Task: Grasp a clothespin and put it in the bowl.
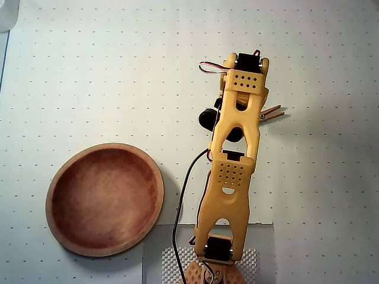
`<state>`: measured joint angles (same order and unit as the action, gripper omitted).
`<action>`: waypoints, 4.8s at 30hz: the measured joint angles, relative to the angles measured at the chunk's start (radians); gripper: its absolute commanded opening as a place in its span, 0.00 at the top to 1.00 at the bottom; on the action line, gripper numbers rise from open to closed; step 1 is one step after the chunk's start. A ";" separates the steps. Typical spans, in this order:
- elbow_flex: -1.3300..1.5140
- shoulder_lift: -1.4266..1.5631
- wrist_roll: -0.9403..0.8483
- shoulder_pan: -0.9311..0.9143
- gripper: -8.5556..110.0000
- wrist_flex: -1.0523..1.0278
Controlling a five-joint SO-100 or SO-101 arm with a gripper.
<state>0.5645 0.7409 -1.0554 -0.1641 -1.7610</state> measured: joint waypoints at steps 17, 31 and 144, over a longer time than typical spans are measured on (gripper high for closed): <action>0.000 0.000 0.261 0.002 0.78 0.000; 0.000 0.000 0.347 0.002 0.57 0.000; -0.163 -0.095 0.318 -0.041 0.96 -0.002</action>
<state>0.4019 0.6458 -0.7378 -0.2056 -1.7625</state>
